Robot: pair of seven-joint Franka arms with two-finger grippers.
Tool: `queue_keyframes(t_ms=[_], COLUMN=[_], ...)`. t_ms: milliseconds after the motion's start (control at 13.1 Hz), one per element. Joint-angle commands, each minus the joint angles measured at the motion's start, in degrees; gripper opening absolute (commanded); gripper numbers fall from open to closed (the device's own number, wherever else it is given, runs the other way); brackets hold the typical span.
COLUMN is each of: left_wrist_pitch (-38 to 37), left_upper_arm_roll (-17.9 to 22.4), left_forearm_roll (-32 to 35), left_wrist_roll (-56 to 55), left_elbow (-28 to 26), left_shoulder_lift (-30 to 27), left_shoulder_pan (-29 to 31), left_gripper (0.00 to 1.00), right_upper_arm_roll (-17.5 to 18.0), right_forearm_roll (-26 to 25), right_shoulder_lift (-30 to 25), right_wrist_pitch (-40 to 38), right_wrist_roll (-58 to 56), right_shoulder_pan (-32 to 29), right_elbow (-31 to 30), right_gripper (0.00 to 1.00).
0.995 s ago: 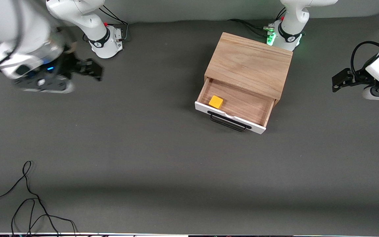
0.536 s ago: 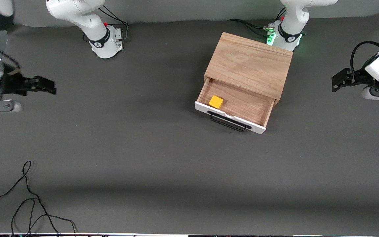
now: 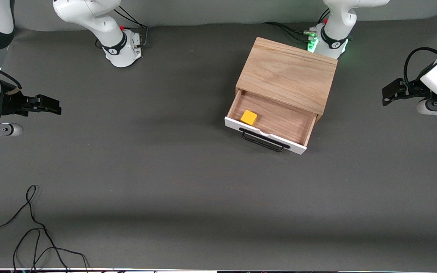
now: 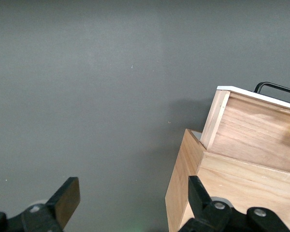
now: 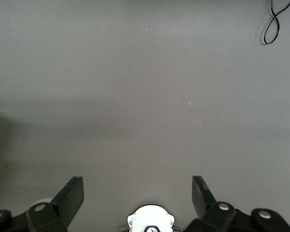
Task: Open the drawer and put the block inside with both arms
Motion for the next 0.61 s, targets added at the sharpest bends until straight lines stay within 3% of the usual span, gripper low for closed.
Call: queue_keyframes(t_ms=[0, 383, 536], left_wrist_pitch=[-0.7, -0.7, -0.7], left_upper_arm_roll=[0.6, 0.6, 0.6], left_forearm_roll=[-0.5, -0.5, -0.5], left_wrist_roll=[0.9, 0.8, 0.8], left_elbow=[0.2, 0.1, 0.0], left_shoulder_lift=[-0.2, -0.1, 0.0], left_shoulder_pan=[-0.8, -0.8, -0.8], left_gripper=[1.0, 1.0, 1.0], right_upper_arm_roll=[-0.8, -0.2, 1.4], right_forearm_roll=[0.3, 0.4, 1.1], right_shoulder_lift=[-0.5, -0.6, -0.6], right_wrist_pitch=[0.3, 0.6, 0.6], right_wrist_roll=[-0.8, -0.6, -0.5], right_shoulder_pan=[0.6, 0.7, -2.1], right_elbow=[-1.0, -1.2, -1.1], right_gripper=[0.99, 0.99, 0.99])
